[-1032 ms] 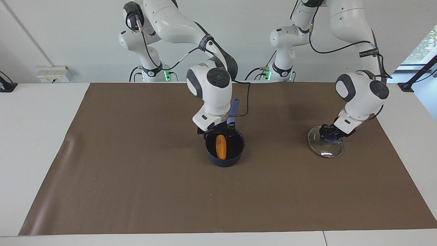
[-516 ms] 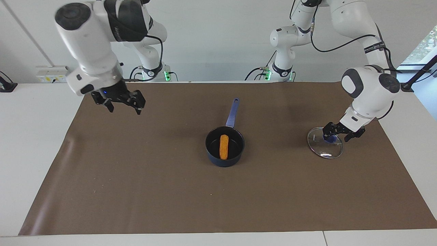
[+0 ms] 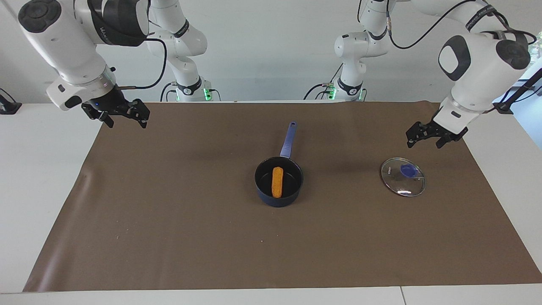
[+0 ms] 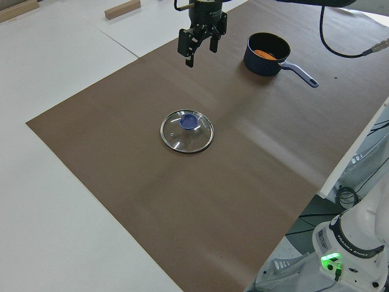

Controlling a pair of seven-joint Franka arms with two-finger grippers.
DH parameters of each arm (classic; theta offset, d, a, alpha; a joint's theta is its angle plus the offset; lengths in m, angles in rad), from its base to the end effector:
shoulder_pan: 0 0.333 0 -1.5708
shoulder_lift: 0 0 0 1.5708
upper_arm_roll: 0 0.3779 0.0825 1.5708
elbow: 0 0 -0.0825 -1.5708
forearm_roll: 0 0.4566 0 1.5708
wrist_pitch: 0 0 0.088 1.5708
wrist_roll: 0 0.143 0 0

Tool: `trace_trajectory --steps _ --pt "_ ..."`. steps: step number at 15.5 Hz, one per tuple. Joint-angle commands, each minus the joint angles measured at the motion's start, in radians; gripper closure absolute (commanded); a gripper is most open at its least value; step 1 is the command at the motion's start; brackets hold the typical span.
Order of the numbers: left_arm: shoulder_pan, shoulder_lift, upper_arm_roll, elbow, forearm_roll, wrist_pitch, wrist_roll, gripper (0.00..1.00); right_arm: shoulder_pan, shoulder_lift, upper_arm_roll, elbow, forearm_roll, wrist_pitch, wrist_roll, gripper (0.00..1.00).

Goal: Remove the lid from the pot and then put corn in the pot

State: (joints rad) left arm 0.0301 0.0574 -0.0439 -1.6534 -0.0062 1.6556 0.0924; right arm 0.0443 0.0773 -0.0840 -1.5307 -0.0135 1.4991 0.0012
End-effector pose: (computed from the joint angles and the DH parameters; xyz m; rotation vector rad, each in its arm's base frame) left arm 0.6476 -0.0091 0.5759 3.1252 -0.1650 -0.0857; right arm 0.6421 -0.0255 0.6173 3.1184 -0.0643 -0.1701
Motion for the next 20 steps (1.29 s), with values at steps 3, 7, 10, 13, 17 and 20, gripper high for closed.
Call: trace_trajectory --steps 3,7,10,13,17,20 --pt "-0.064 -0.149 0.024 -0.138 0.022 -0.069 -0.034 0.0 -0.006 -0.076 -0.016 -0.101 -0.005 0.038 -0.029 0.0" --pt "-0.136 -0.133 0.091 -0.102 0.022 -0.066 -0.071 0.0 -0.011 -0.073 -0.019 -0.108 -0.005 0.037 -0.029 0.0" --pt "-0.153 -0.088 0.101 -0.004 0.02 -0.128 -0.071 0.0 -0.011 -0.053 -0.019 -0.076 -0.003 0.021 -0.029 0.0" --pt "-0.162 -0.088 0.101 0.003 0.02 -0.141 -0.071 0.0 -0.009 -0.056 -0.019 -0.065 -0.002 0.013 -0.029 0.0" --pt "-0.144 -0.091 0.092 0.001 0.017 -0.14 -0.071 0.0 -0.009 -0.056 -0.017 -0.065 0.012 0.026 -0.038 0.0" --pt "-0.145 -0.093 0.091 -0.006 0.015 -0.137 -0.068 0.0 0.002 -0.057 -0.011 -0.063 0.01 0.032 -0.036 0.0"
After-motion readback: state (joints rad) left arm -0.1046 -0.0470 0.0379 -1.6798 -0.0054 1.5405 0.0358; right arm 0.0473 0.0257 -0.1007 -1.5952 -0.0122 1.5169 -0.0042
